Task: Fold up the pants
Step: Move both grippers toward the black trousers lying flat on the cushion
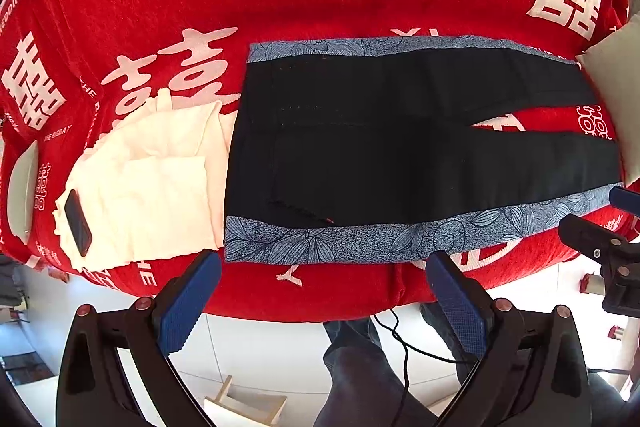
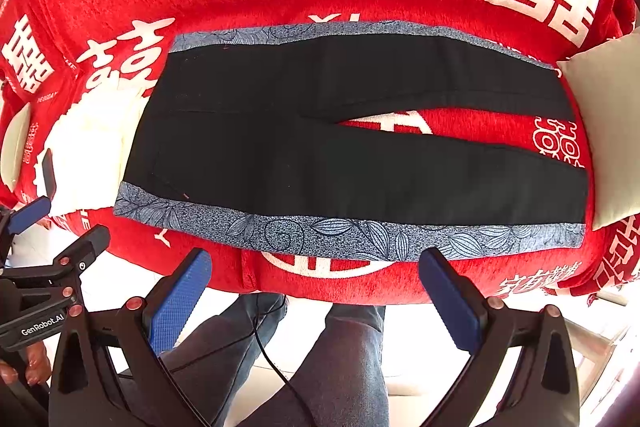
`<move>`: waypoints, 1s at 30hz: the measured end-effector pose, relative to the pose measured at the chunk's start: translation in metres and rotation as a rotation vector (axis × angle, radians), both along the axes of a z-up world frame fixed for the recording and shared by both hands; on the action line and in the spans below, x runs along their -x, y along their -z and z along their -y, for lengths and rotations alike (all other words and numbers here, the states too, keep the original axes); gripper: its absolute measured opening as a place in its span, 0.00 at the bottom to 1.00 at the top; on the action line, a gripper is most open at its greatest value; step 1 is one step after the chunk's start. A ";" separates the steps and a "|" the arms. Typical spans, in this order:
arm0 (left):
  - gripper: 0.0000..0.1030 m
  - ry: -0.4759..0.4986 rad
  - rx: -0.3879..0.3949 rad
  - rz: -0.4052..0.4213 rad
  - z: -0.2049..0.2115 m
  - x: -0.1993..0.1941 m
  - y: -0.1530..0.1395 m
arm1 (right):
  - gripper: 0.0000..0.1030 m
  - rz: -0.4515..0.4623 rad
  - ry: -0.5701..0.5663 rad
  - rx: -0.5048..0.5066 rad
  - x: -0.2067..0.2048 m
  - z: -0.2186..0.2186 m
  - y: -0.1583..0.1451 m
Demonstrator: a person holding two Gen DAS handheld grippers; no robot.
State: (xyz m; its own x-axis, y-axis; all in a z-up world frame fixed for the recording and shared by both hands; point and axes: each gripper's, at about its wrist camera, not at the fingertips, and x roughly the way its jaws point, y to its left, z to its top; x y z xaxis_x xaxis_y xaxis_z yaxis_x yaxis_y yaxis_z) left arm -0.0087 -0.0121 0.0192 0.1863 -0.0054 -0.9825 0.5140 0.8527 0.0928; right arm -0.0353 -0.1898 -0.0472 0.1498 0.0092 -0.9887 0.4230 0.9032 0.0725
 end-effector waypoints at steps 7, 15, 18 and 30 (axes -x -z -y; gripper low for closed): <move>1.00 -0.007 -0.013 0.020 0.000 -0.001 -0.003 | 1.00 0.008 0.000 -0.001 0.000 0.001 -0.002; 1.00 0.007 -0.034 0.044 0.004 0.002 -0.006 | 1.00 0.022 -0.003 -0.011 0.000 0.003 -0.004; 1.00 0.007 -0.037 0.052 0.004 0.002 -0.007 | 1.00 0.029 -0.001 -0.013 0.001 0.004 -0.005; 1.00 0.000 -0.052 0.077 0.007 0.004 -0.011 | 1.00 0.045 -0.009 -0.020 0.000 0.007 -0.007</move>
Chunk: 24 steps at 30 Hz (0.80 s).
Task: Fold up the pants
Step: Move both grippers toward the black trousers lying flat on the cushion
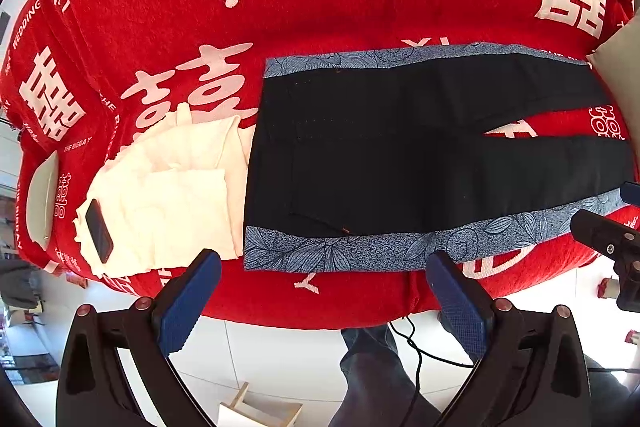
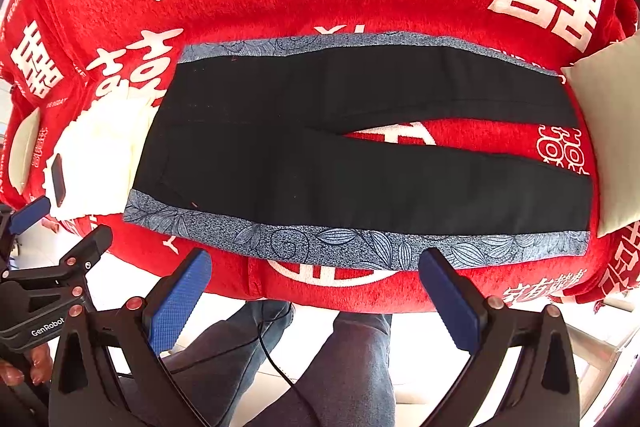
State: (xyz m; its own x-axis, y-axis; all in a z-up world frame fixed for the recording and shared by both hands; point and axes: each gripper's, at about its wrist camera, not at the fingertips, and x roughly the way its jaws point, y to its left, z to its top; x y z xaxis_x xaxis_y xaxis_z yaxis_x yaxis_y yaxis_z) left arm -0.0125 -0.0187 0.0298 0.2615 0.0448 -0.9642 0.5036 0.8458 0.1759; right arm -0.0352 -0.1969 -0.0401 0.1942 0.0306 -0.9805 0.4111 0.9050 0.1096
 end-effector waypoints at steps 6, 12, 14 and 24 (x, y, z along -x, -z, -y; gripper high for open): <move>1.00 -0.005 -0.008 0.004 0.002 0.003 0.000 | 1.00 0.007 -0.006 -0.009 0.000 0.002 0.000; 1.00 -0.026 -0.009 0.006 0.005 0.004 -0.001 | 1.00 0.012 -0.020 -0.009 0.000 0.006 0.000; 1.00 -0.030 -0.011 0.004 0.008 0.005 0.000 | 1.00 0.013 -0.027 -0.010 0.000 0.009 0.000; 1.00 -0.089 -0.010 -0.025 0.024 0.018 0.000 | 1.00 0.005 -0.077 -0.023 0.005 0.028 0.000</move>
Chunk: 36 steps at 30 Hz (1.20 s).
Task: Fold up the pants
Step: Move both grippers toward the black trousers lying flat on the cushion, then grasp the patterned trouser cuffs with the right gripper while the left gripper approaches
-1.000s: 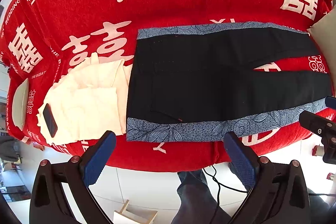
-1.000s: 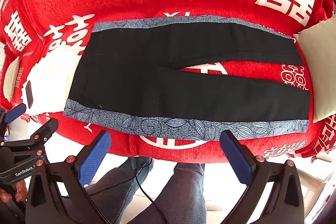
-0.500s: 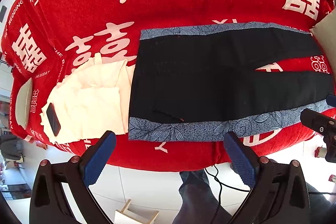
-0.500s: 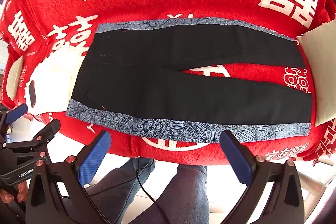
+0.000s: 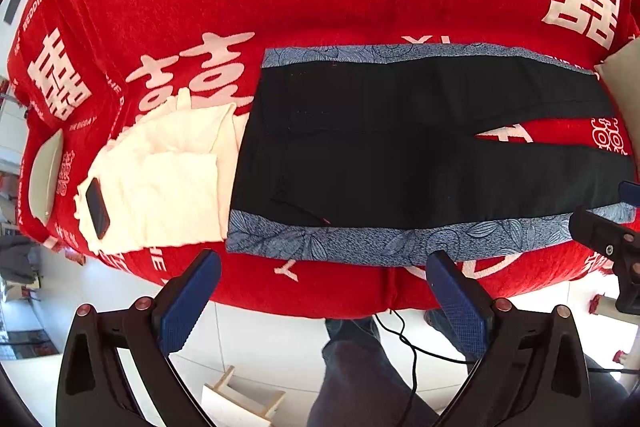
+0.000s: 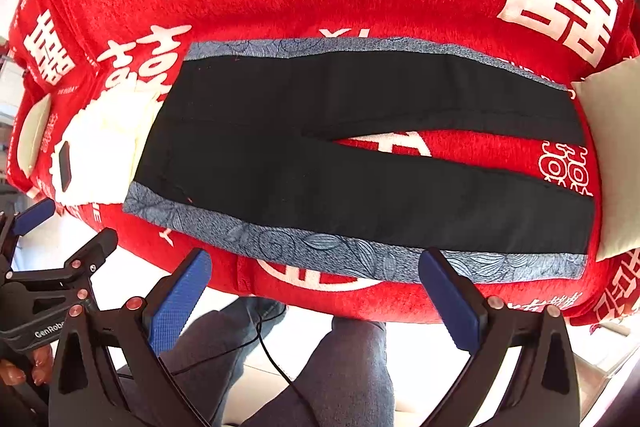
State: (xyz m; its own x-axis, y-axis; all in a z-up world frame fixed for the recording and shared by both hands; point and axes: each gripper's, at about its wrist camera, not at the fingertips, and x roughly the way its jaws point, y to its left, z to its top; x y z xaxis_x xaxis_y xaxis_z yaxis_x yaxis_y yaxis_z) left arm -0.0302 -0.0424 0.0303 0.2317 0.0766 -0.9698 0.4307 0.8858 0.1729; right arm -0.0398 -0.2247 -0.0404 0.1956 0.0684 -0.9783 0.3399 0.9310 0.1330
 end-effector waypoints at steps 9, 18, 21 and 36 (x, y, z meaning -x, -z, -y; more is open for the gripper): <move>1.00 -0.163 0.091 -0.067 0.005 0.016 0.008 | 1.00 -0.068 -0.069 0.012 0.016 0.014 0.018; 1.00 -0.153 0.127 -0.084 -0.010 0.003 0.026 | 1.00 -0.104 -0.043 0.032 0.010 0.002 0.044; 1.00 -0.142 0.149 -0.107 -0.023 -0.008 0.043 | 1.00 -0.091 -0.004 0.027 0.007 -0.002 0.052; 1.00 -0.329 0.468 -0.273 -0.106 -0.039 0.172 | 0.70 0.112 0.354 -0.682 0.050 -0.008 0.195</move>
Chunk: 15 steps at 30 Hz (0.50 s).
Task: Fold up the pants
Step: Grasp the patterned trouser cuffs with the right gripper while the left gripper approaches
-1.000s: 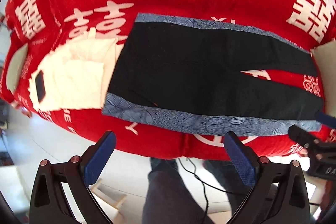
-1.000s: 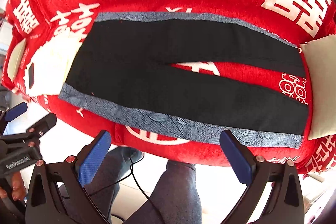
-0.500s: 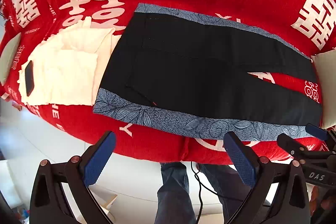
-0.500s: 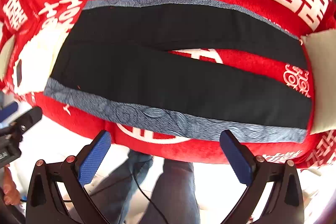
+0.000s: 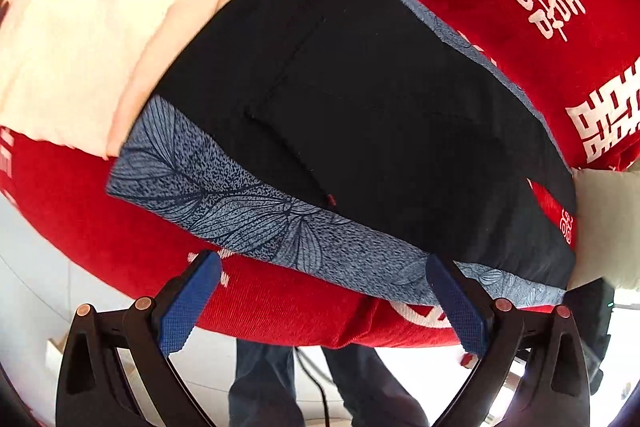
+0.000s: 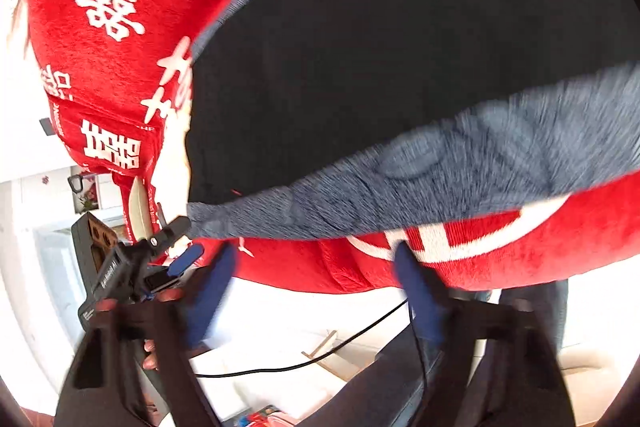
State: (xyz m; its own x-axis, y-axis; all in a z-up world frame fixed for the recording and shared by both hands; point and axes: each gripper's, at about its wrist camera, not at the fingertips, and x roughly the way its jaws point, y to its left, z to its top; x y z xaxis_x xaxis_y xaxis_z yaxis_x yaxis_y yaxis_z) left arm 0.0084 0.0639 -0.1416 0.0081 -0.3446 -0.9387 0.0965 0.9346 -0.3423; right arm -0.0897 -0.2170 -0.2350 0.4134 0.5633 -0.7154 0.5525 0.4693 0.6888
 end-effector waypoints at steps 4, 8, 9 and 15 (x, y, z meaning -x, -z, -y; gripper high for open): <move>1.00 0.015 0.027 -0.014 -0.001 0.005 0.021 | 0.69 0.028 0.069 -0.057 0.017 0.001 0.038; 1.00 0.012 0.061 -0.032 -0.002 0.006 0.031 | 0.68 0.097 0.166 -0.139 0.035 0.010 0.057; 1.00 0.008 0.077 -0.040 -0.002 0.006 0.032 | 0.66 0.113 0.177 -0.149 0.038 0.010 0.058; 1.00 0.006 0.102 -0.059 -0.001 -0.002 0.041 | 0.65 0.225 0.294 -0.177 0.043 0.022 0.056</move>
State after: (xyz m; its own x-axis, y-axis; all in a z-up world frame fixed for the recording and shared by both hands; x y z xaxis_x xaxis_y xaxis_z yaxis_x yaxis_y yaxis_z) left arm 0.0105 0.0650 -0.1826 -0.0487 -0.4385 -0.8974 0.0787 0.8940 -0.4411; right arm -0.1331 -0.2390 -0.2914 0.7103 0.5044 -0.4910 0.4713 0.1773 0.8640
